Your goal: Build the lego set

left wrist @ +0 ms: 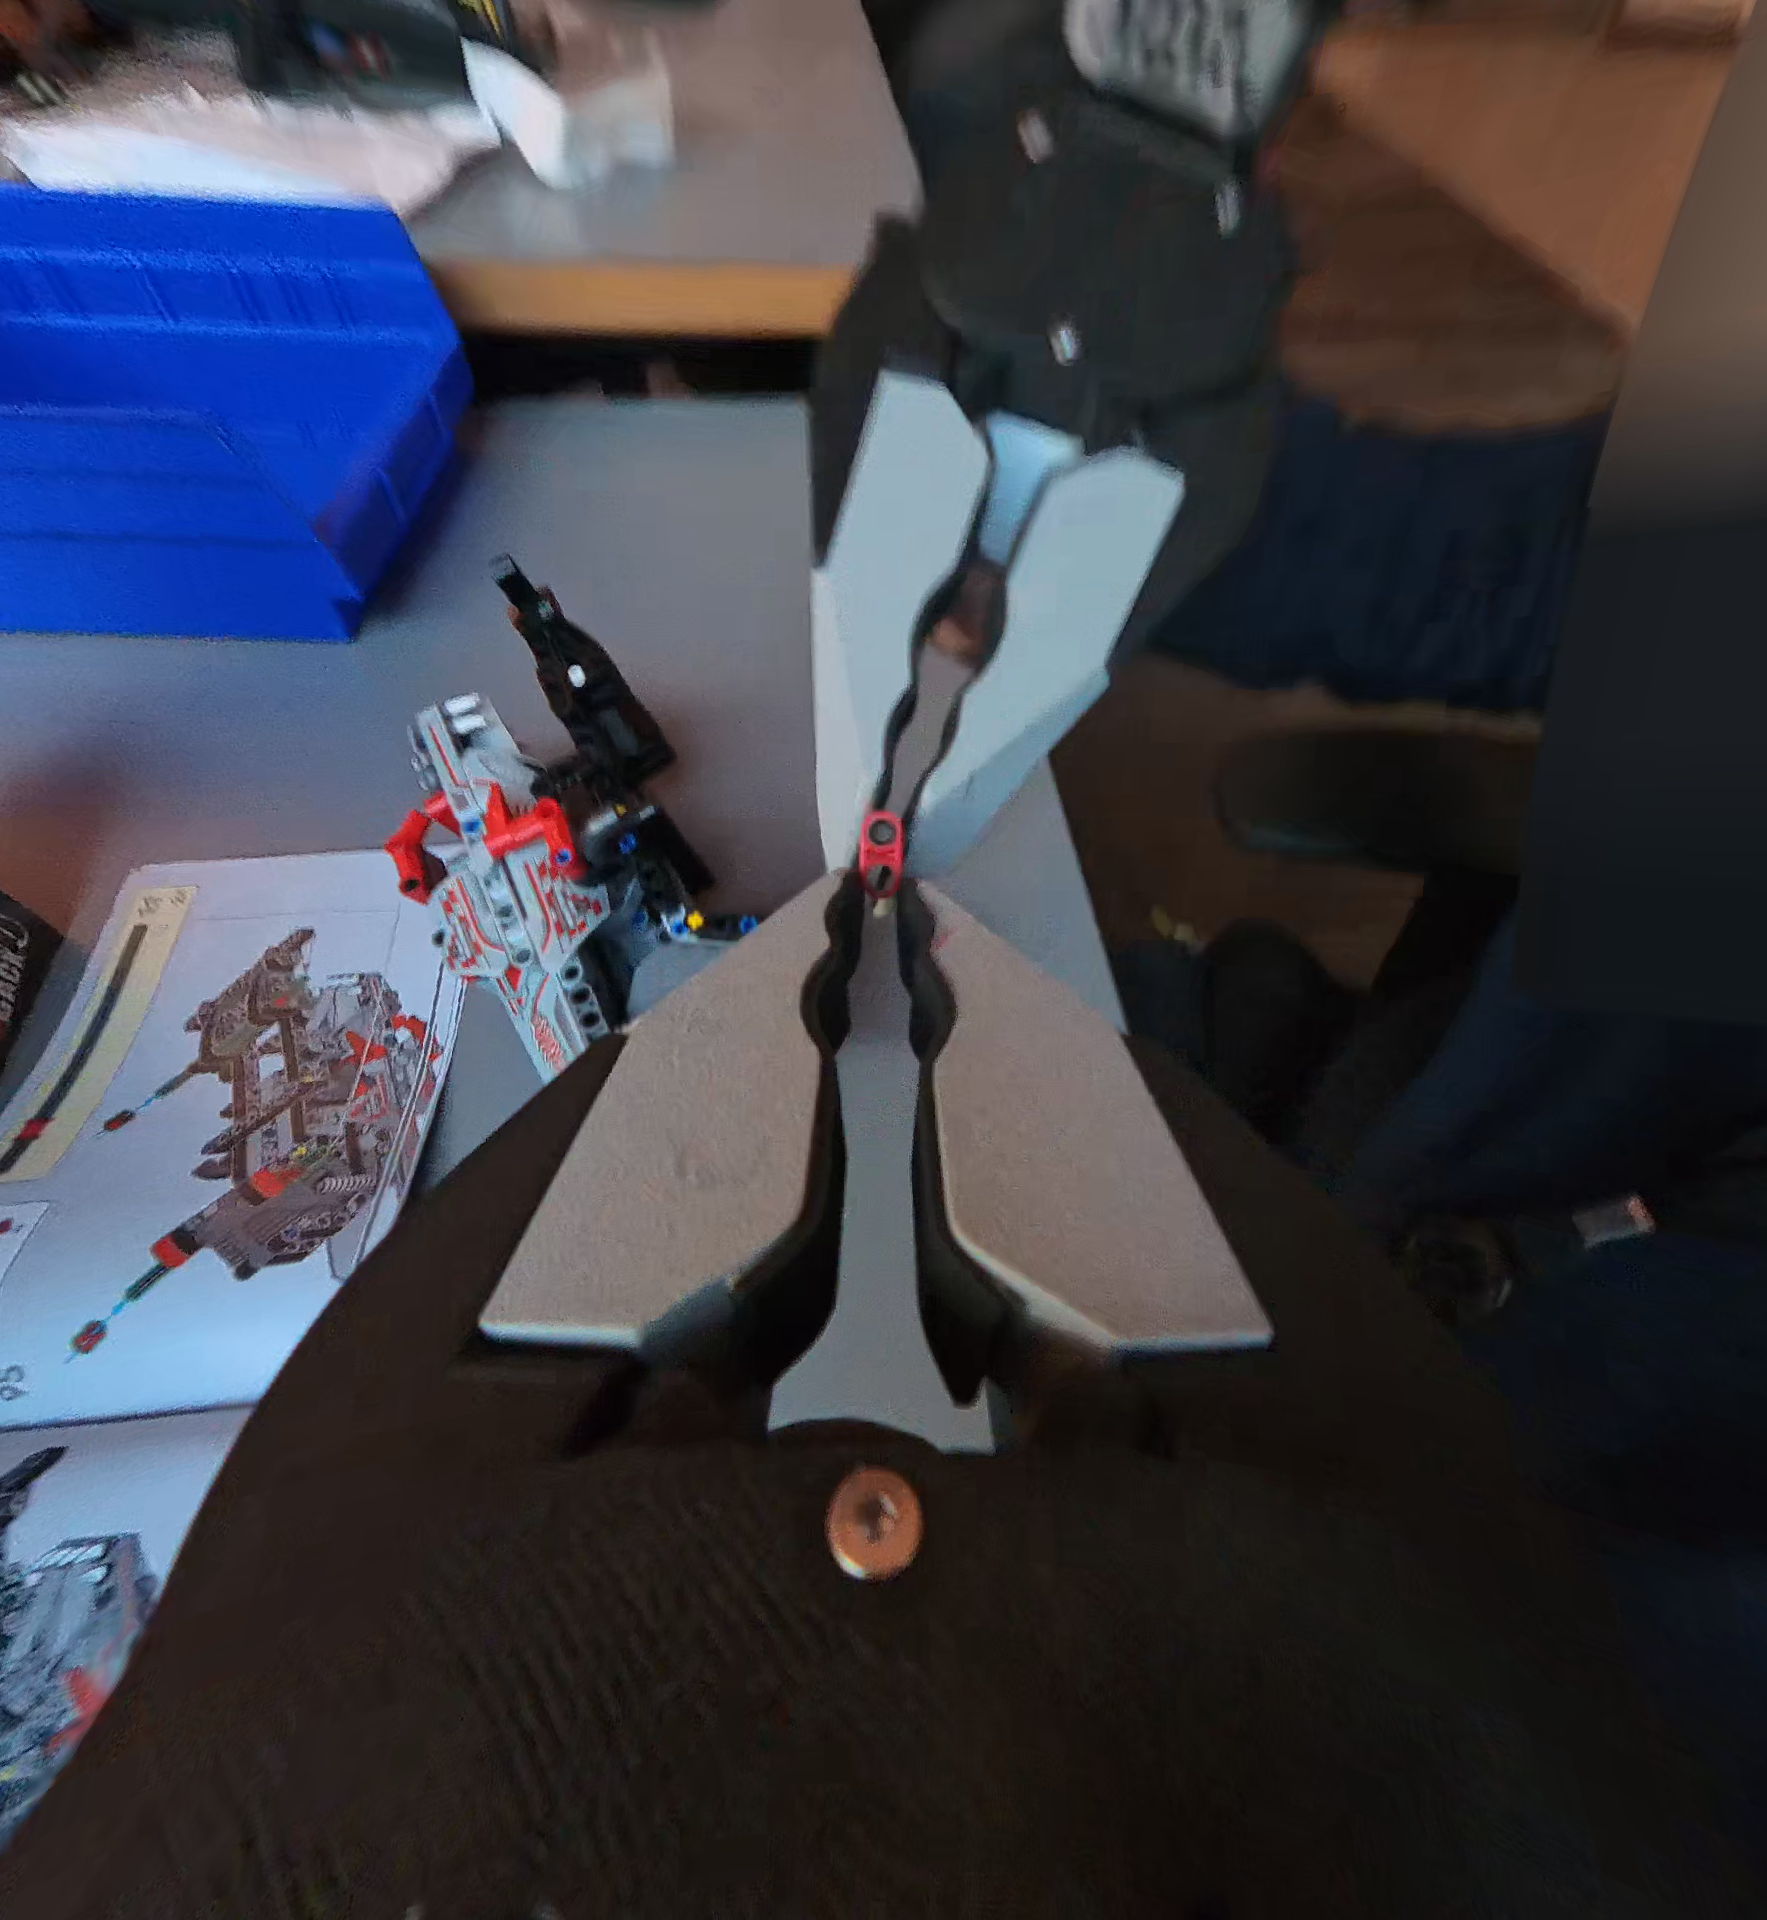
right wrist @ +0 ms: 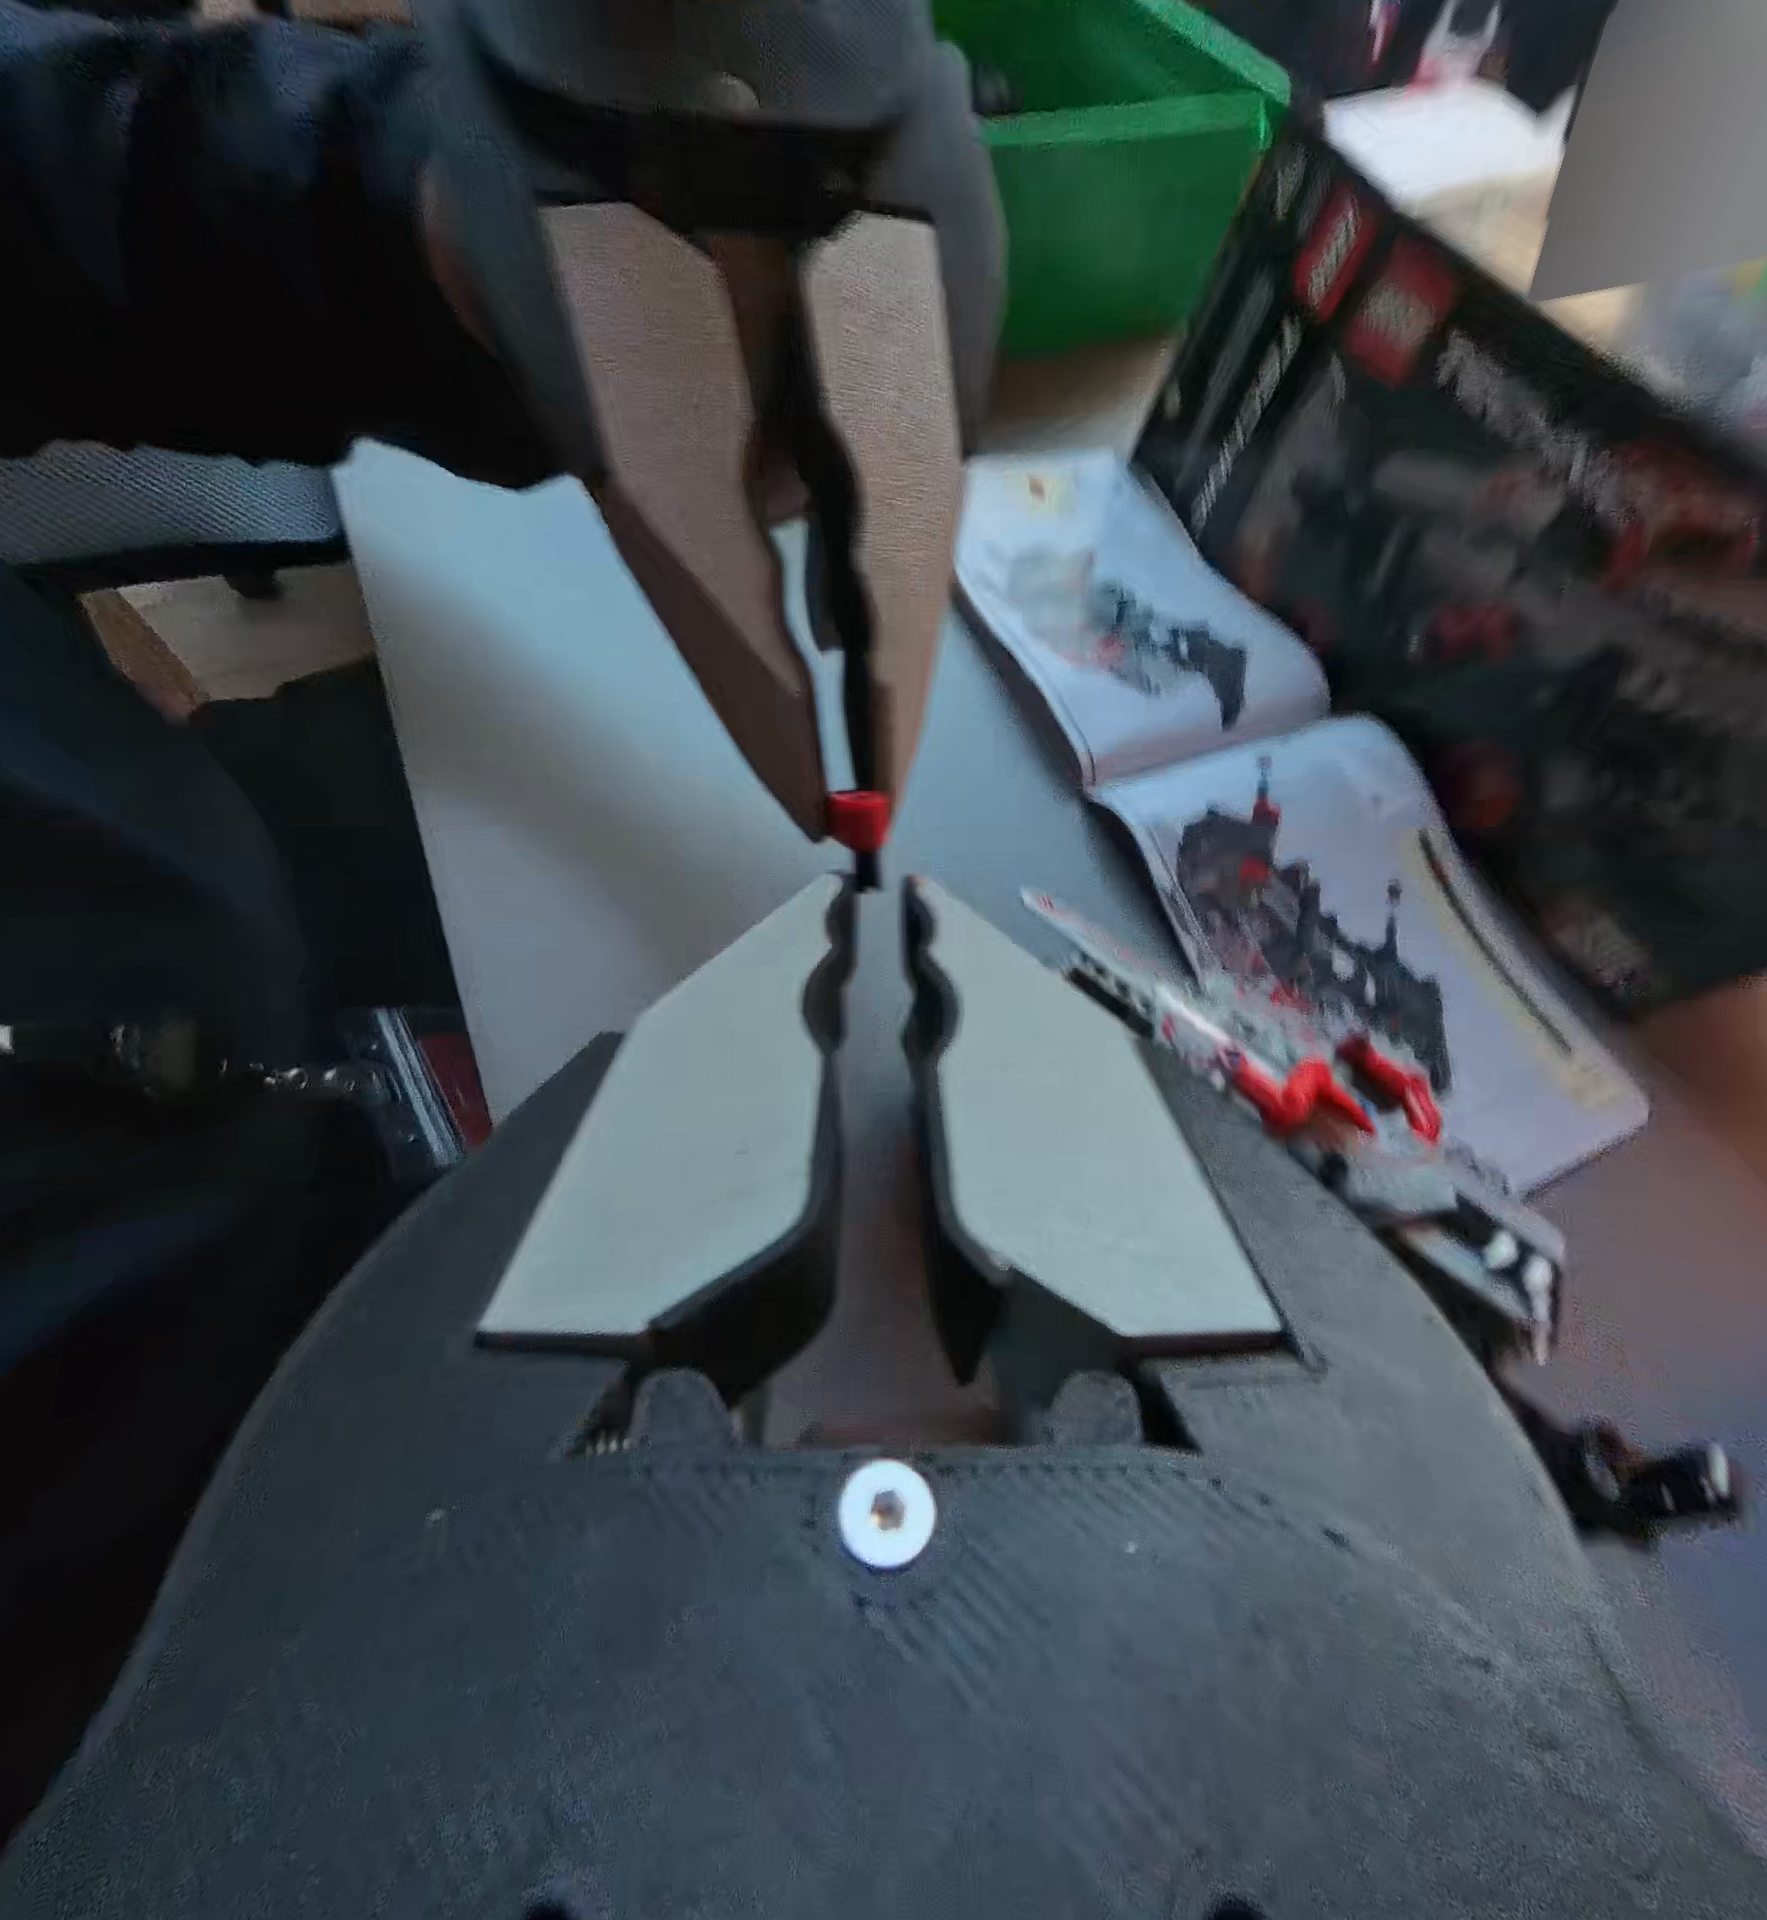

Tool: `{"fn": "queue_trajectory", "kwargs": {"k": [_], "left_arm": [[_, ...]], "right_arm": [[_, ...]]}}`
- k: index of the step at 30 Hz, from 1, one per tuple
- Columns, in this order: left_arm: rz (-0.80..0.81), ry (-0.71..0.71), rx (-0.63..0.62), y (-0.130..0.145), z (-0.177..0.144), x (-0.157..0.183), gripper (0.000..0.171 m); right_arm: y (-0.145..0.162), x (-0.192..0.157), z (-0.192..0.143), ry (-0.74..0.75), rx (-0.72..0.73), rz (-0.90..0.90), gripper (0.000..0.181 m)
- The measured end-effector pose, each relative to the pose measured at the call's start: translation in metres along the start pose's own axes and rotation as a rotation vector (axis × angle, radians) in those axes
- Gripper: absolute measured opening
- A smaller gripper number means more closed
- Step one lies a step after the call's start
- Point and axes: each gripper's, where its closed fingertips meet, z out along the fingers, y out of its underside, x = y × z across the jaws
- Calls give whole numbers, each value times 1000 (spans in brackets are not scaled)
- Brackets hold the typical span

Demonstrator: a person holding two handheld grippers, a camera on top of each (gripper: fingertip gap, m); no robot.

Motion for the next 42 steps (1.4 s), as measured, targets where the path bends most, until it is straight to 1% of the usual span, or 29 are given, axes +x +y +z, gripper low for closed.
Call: {"fn": "queue_trajectory", "kwargs": {"k": [1,2,3,5,6,7,9,12,14,16,19,23,25,28,30,31,32,35,38,40,42], "left_arm": [[17,-1,-53,6,5,-2,3],[29,-1,-93,11,10,-4,3],[44,-7,-106,11,13,-7,3],[61,-5,-113,9,16,-8,3],[66,-9,-116,8,16,-10,3],[69,-12,-115,7,17,-12,3],[70,-4,-134,9,19,-13,3],[91,-5,-212,19,23,-15,3],[106,-22,-262,25,25,-21,2],[100,-6,-288,29,27,-23,2],[57,29,-271,27,29,-27,2],[44,44,-321,35,32,-32,0],[43,78,-297,32,35,-27,0],[55,21,-291,31,36,-35,0],[18,12,-270,30,33,-39,0],[9,16,-255,29,32,-40,3],[2,29,-238,28,31,-37,11],[-17,58,-222,31,31,-31,17],[-15,70,-174,27,33,-29,8],[-38,89,-158,27,34,-29,8],[-40,107,-148,29,35,-29,4]], "right_arm": [[7,9,-3,15,-43,38,26],[11,15,-7,20,-62,39,28],[10,15,-11,5,-62,23,21],[9,19,-15,14,-73,-26,24],[9,20,-16,19,-82,-53,23],[9,19,-16,2,-95,-71,19],[6,16,-12,-48,-103,-83,18],[8,12,-5,-122,-157,-102,2],[16,15,0,-134,-231,-111,2],[20,16,2,-142,-275,-127,2],[30,20,5,-159,-335,-114,4],[26,15,3,-195,-309,-90,3],[29,19,3,-179,-334,-83,3],[34,22,4,-157,-340,-89,3],[34,21,5,-172,-317,-49,3],[33,21,5,-178,-298,-24,3],[33,22,5,-185,-279,3,3],[29,21,6,-220,-238,76,3],[32,22,9,-236,-256,103,3],[34,22,9,-245,-270,123,3],[36,20,9,-260,-278,133,3]]}}
